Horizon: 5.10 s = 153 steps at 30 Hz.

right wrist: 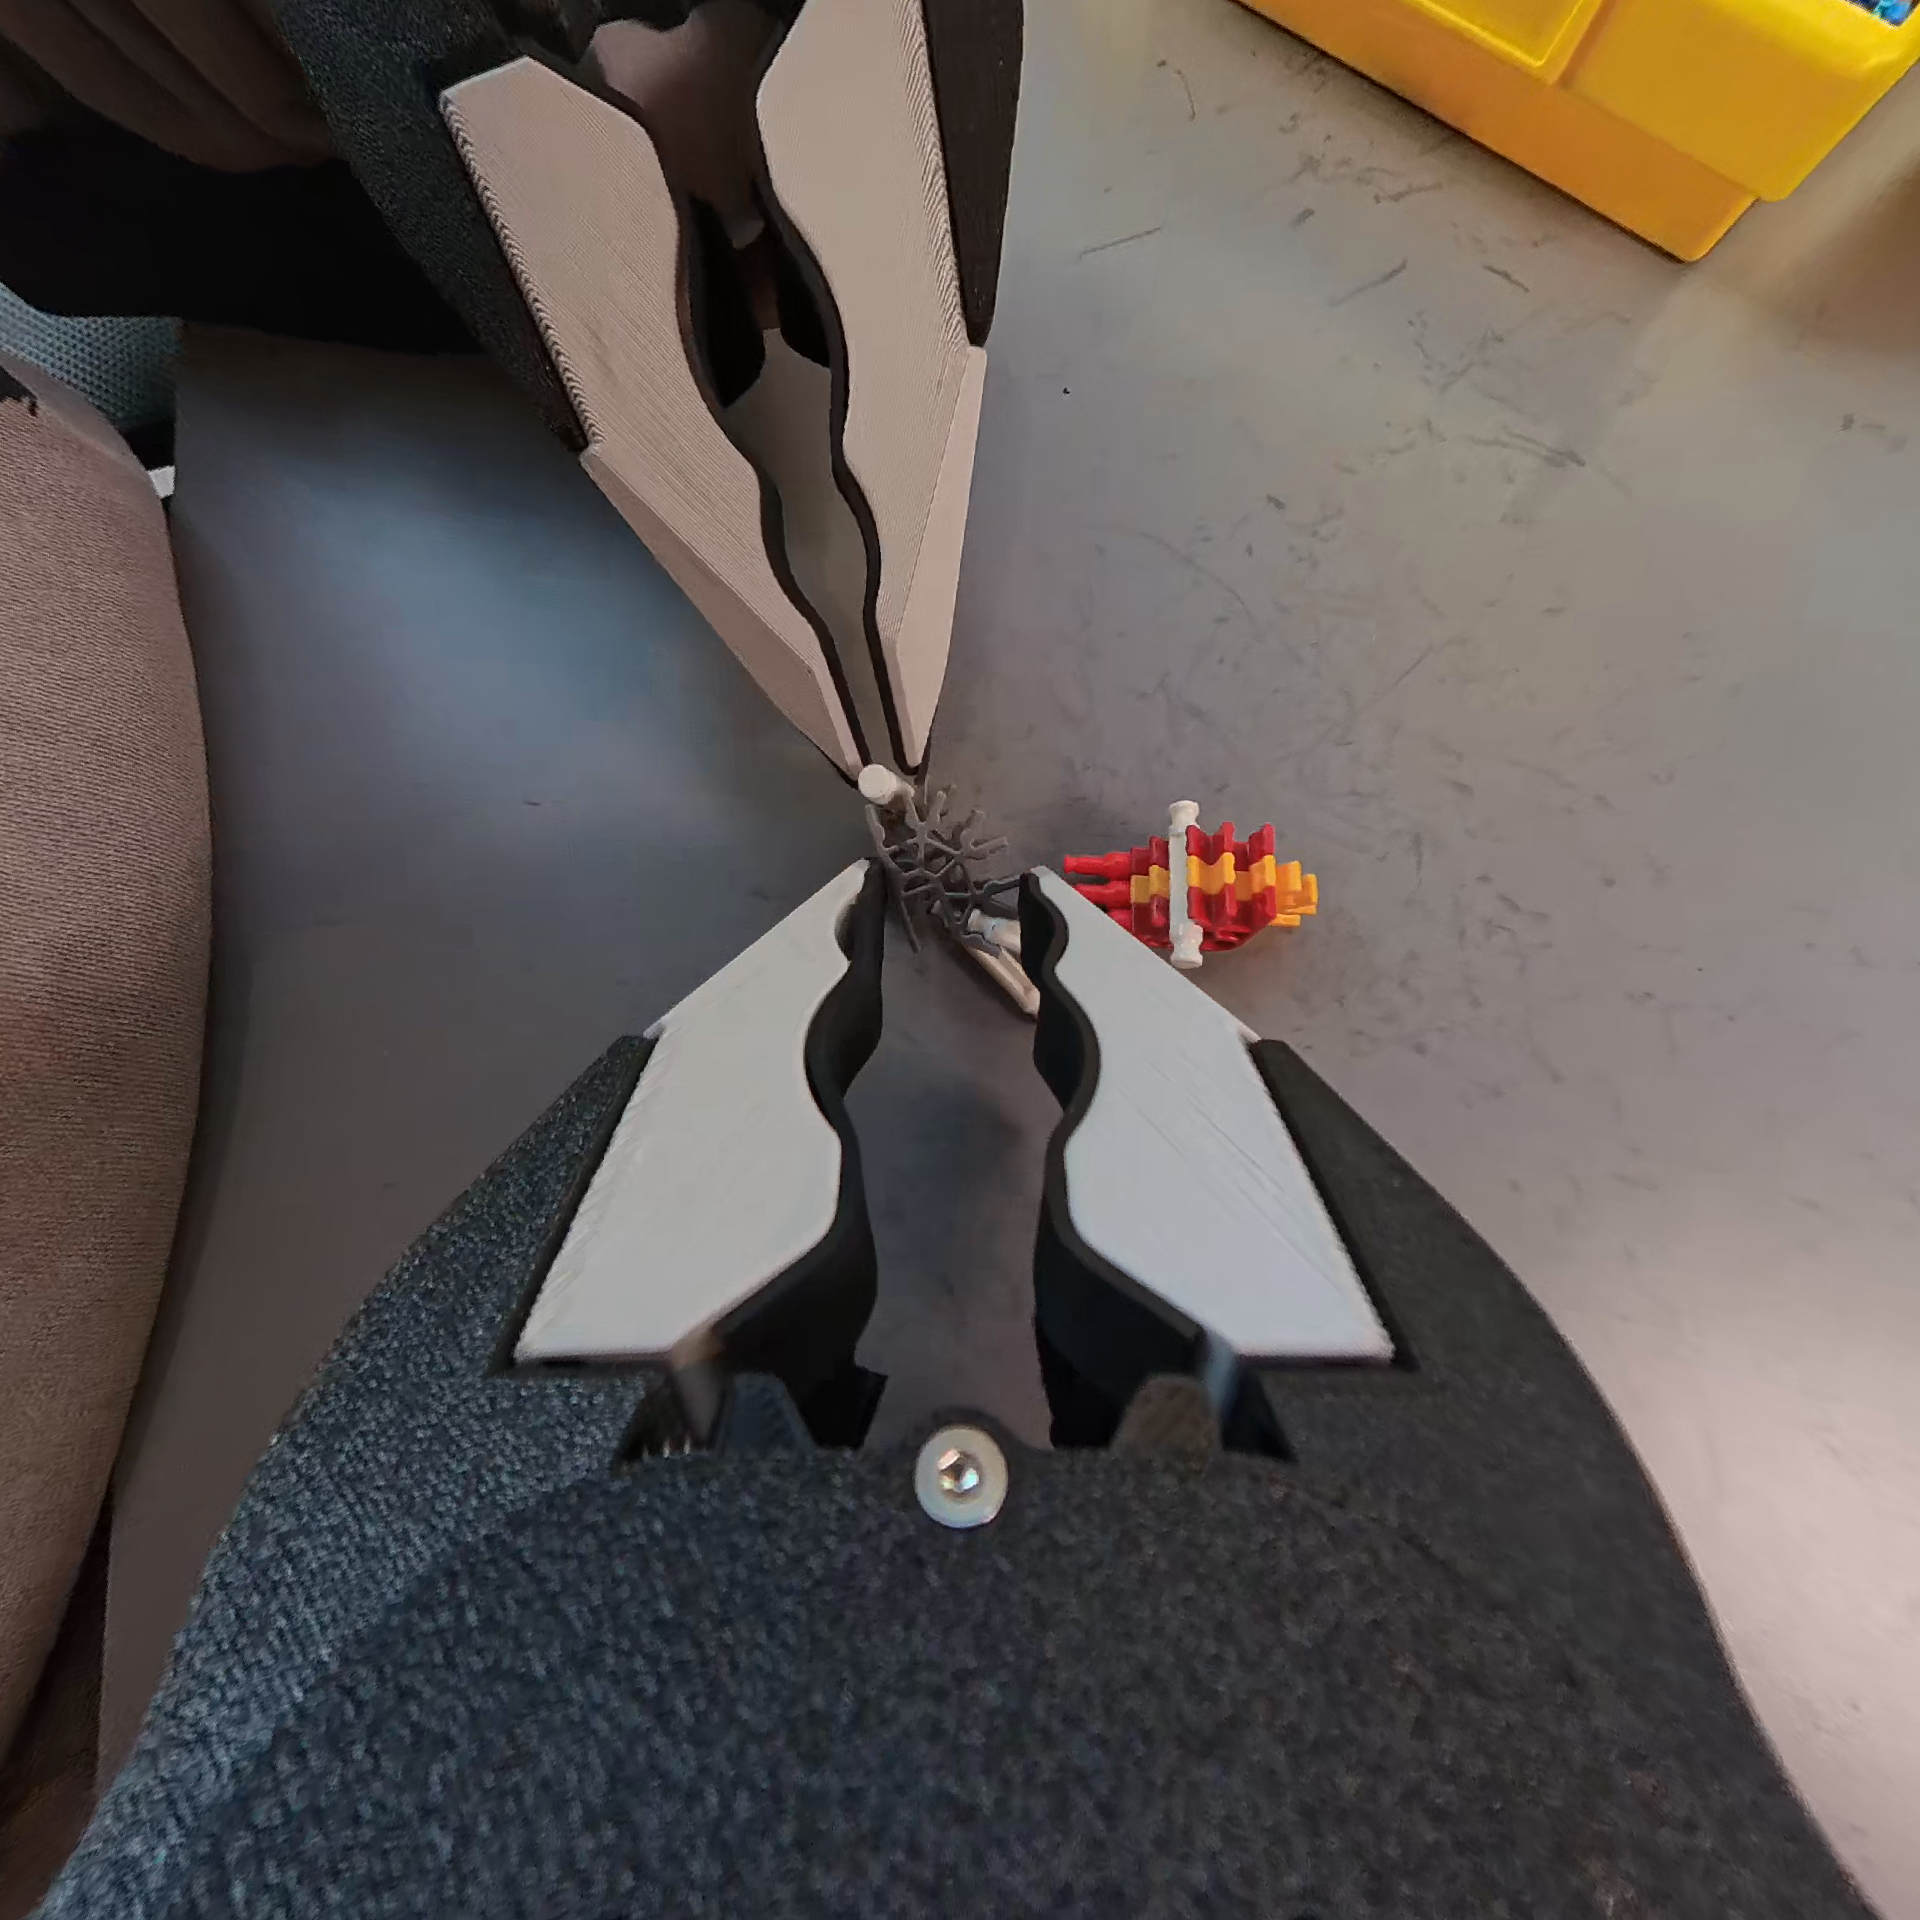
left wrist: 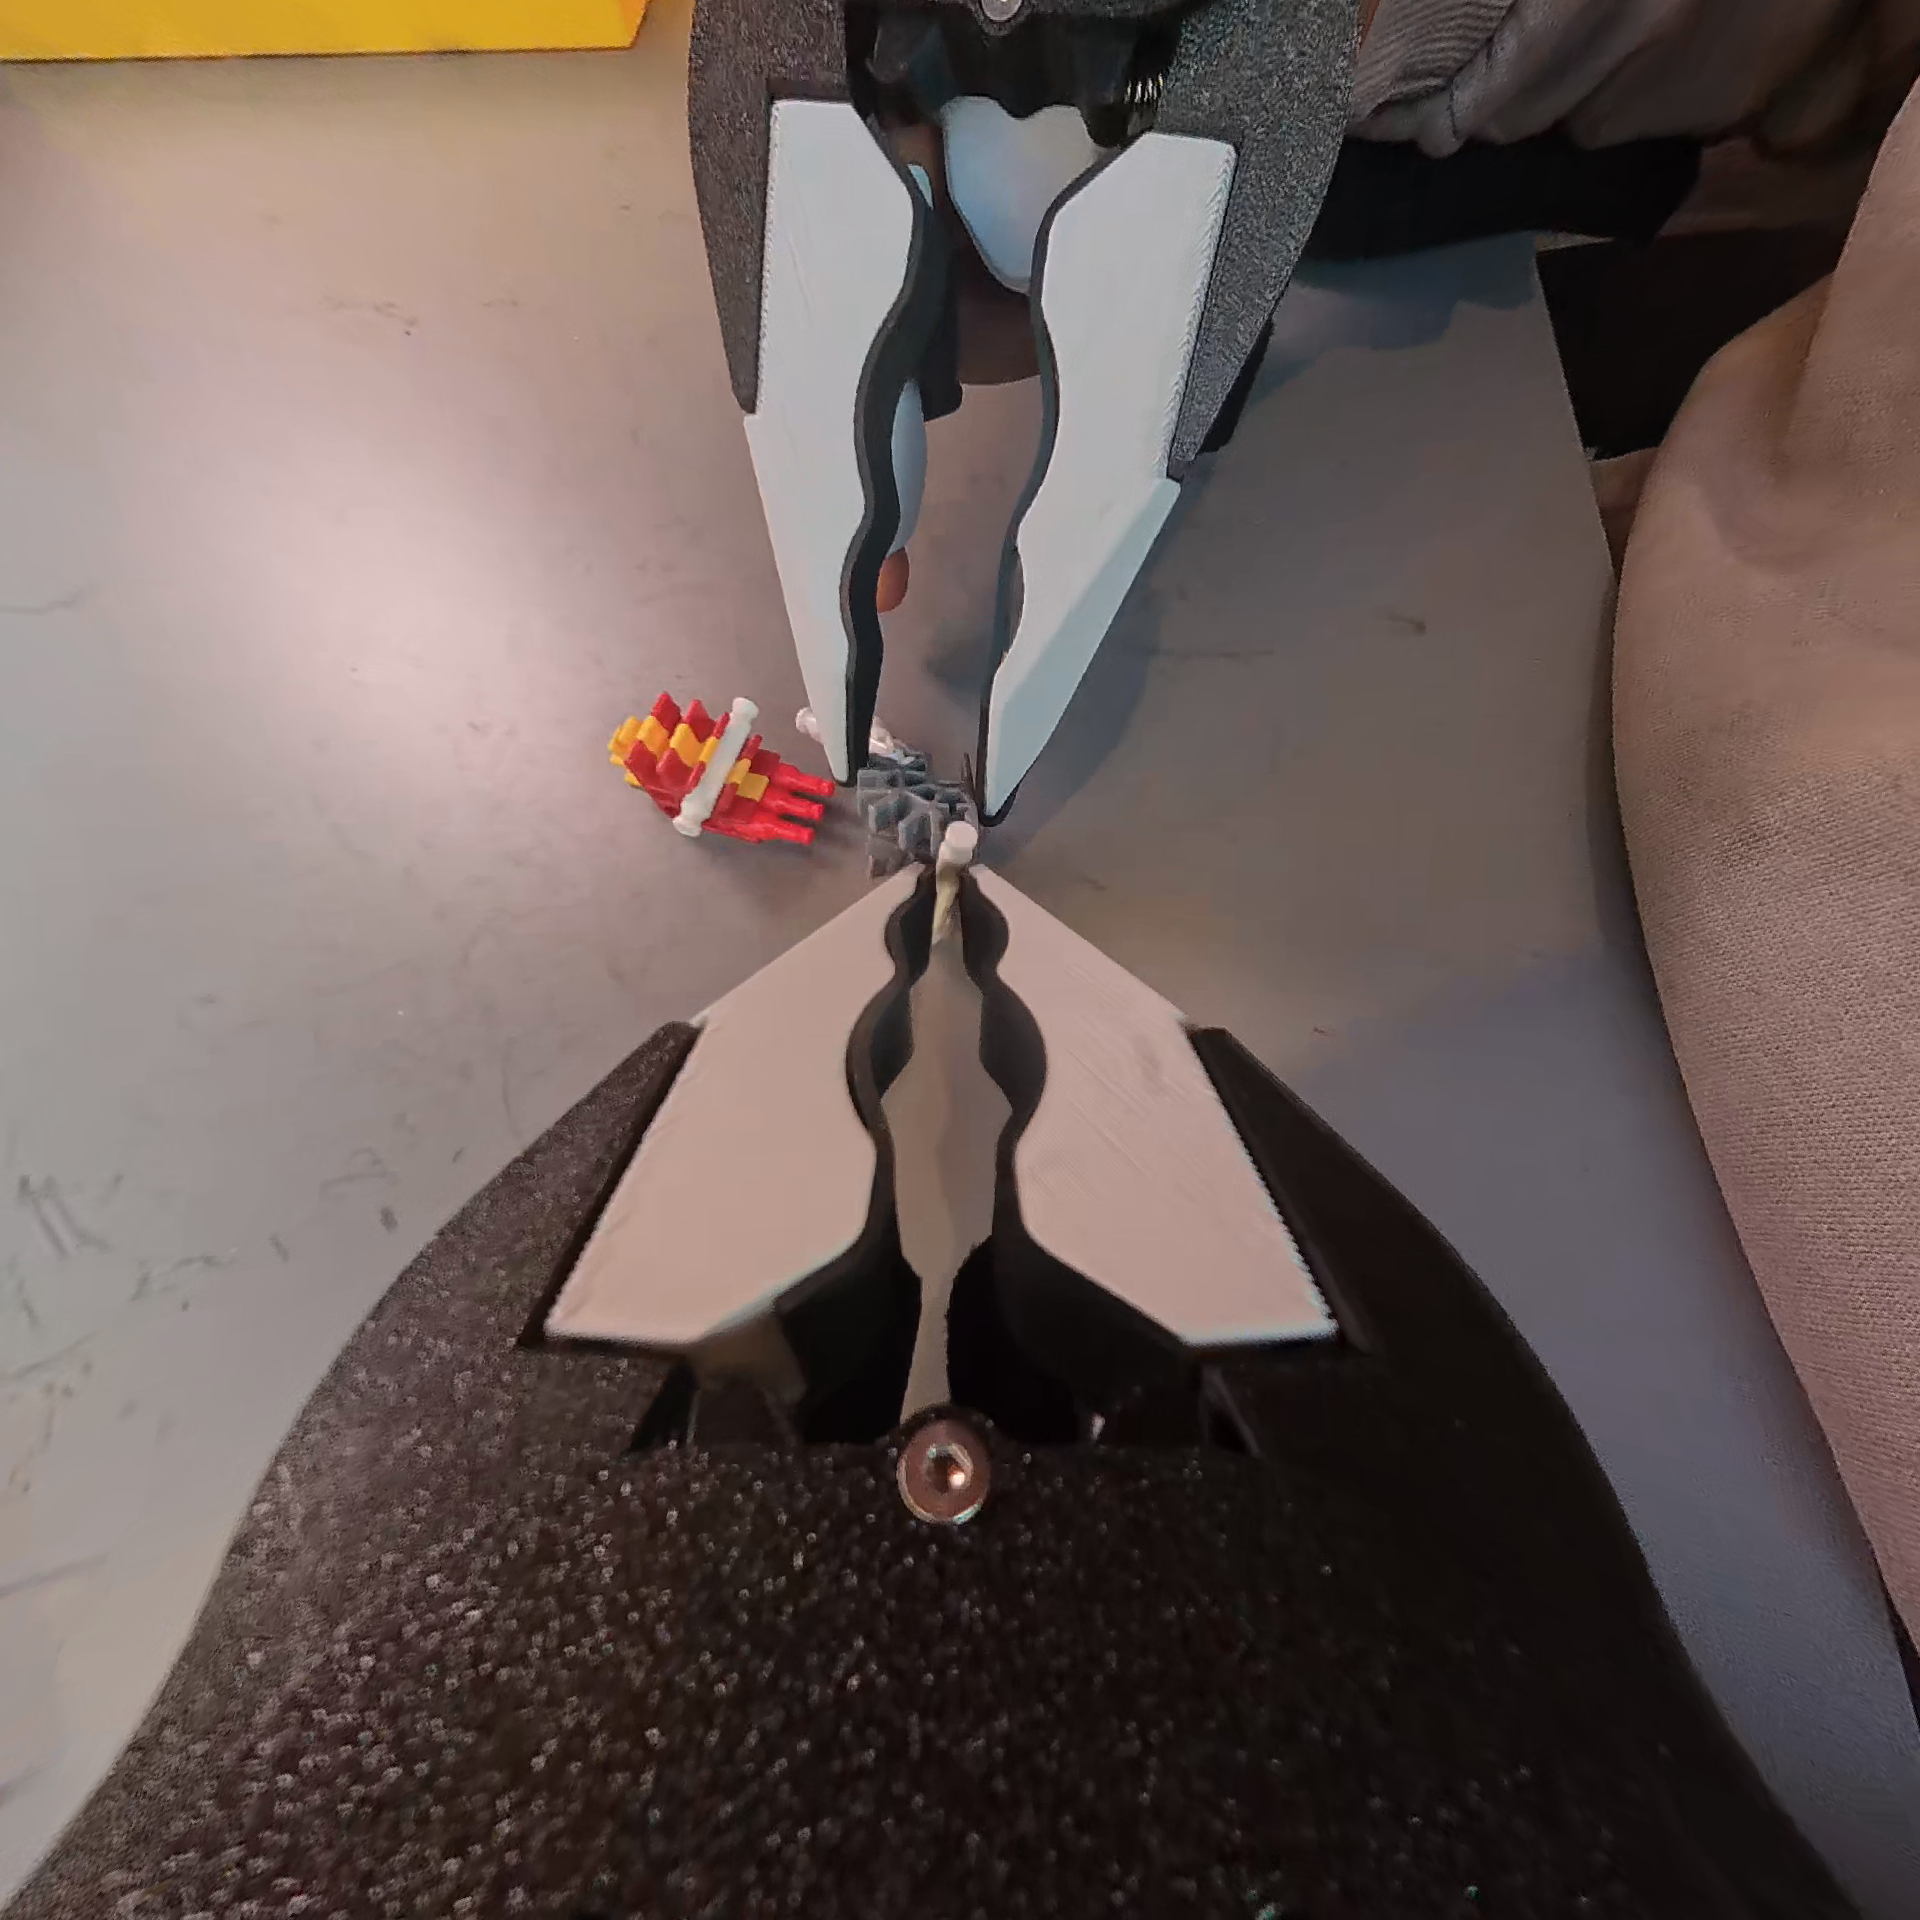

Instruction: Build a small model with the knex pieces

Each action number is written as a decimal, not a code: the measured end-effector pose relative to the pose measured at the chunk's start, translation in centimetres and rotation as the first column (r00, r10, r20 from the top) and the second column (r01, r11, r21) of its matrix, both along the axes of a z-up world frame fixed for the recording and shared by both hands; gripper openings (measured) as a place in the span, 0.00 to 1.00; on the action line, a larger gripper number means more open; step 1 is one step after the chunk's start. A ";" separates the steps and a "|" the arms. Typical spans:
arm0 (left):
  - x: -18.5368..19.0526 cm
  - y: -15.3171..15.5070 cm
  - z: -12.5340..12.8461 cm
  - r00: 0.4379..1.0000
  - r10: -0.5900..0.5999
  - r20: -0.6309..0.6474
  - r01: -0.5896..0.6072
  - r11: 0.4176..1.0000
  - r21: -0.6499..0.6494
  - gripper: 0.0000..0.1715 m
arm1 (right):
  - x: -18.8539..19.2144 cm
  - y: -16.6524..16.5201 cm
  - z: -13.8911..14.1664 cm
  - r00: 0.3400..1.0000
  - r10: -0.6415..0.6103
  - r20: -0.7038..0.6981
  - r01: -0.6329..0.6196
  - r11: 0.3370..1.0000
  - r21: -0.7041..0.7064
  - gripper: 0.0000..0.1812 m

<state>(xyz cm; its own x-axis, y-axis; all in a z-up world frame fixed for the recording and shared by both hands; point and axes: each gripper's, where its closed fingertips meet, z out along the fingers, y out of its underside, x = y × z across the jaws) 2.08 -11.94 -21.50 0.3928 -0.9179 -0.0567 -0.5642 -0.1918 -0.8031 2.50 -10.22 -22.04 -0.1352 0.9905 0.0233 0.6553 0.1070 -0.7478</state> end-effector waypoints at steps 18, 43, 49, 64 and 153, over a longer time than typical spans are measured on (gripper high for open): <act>0.2 0.6 0.1 0.994 0.061 0.087 -0.051 0.993 -0.110 0.01 | 0.0 0.7 -0.1 1.000 0.003 -0.013 -0.001 0.993 0.115 0.12; 0.2 1.1 0.5 0.995 0.093 0.024 -0.094 0.994 0.052 0.00 | -0.6 0.9 0.1 0.998 -0.057 -0.012 0.058 0.986 0.154 0.12; 0.2 1.3 0.4 0.994 0.108 0.008 -0.109 0.991 0.082 0.00 | -0.8 1.1 0.2 0.997 -0.073 -0.015 0.075 0.976 0.204 0.12; 0.2 1.5 0.8 0.993 0.109 0.043 -0.111 0.992 0.060 0.00 | -0.4 1.6 0.2 0.999 0.021 -0.032 -0.012 0.963 0.269 0.12; -0.8 2.4 -0.8 0.997 0.082 0.016 -0.081 0.996 -0.047 0.24 | -1.2 1.9 0.3 1.000 -0.020 0.001 0.020 0.969 -0.245 0.21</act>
<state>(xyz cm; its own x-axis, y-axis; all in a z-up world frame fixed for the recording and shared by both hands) 1.23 -9.54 -22.26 0.4667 -0.8844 -0.0074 -0.5307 -0.2733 -0.8023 1.25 -8.34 -21.75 -0.1153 0.9685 -0.2206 0.6545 -0.0930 -0.7504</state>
